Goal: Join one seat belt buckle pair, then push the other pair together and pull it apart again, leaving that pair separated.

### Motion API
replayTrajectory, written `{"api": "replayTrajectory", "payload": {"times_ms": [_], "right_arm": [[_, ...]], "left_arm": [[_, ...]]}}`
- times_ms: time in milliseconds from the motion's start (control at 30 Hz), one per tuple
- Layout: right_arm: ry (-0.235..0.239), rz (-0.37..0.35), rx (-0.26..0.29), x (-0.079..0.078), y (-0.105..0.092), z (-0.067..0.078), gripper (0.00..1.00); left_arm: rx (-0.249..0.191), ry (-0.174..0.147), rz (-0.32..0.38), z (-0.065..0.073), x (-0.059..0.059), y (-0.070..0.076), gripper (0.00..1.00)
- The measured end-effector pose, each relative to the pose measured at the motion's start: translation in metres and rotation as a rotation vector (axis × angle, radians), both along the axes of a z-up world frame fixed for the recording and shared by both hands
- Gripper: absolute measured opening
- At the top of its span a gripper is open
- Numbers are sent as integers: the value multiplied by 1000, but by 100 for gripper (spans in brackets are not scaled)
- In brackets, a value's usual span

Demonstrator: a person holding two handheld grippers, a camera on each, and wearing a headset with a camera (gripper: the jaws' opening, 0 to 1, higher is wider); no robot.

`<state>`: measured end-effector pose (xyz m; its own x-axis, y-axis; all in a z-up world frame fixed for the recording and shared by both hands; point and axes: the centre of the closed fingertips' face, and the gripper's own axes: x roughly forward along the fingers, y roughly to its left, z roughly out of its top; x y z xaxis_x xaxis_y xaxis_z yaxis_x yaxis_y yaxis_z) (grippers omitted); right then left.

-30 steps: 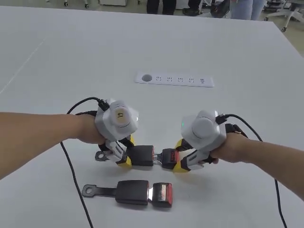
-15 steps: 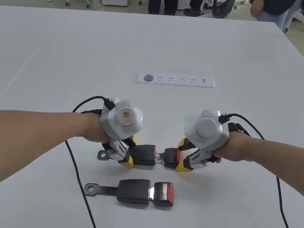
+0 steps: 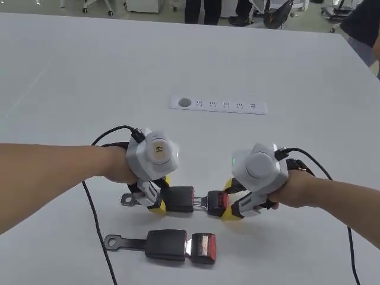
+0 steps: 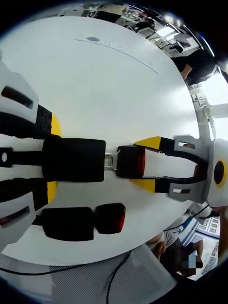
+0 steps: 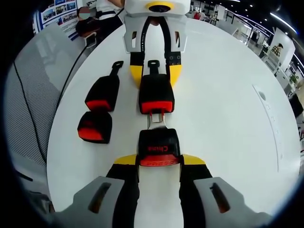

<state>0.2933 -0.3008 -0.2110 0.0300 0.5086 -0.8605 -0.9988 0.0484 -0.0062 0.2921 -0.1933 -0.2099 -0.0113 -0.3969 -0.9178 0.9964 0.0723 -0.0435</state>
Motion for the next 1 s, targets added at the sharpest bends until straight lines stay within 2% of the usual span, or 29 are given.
{"api": "replayTrajectory", "payload": {"times_ms": [133,267,367,500,1000], "right_arm": [[0,-2,-5,1,-4,-3,30],[0,-4,-11,-4,-9,1,30],[0,-7,-15,0,-13,-1,30],[2,-9,-21,-2,-19,2,30],[7,-4,-35,-1,-35,-2,30]], "left_arm": [[5,-1,-1,0,0,0,31],[9,-1,-3,-2,2,1,31],[13,-2,-4,0,0,0,31],[17,-3,-7,-4,3,2,31],[28,-4,-10,-1,1,0,31]]}}
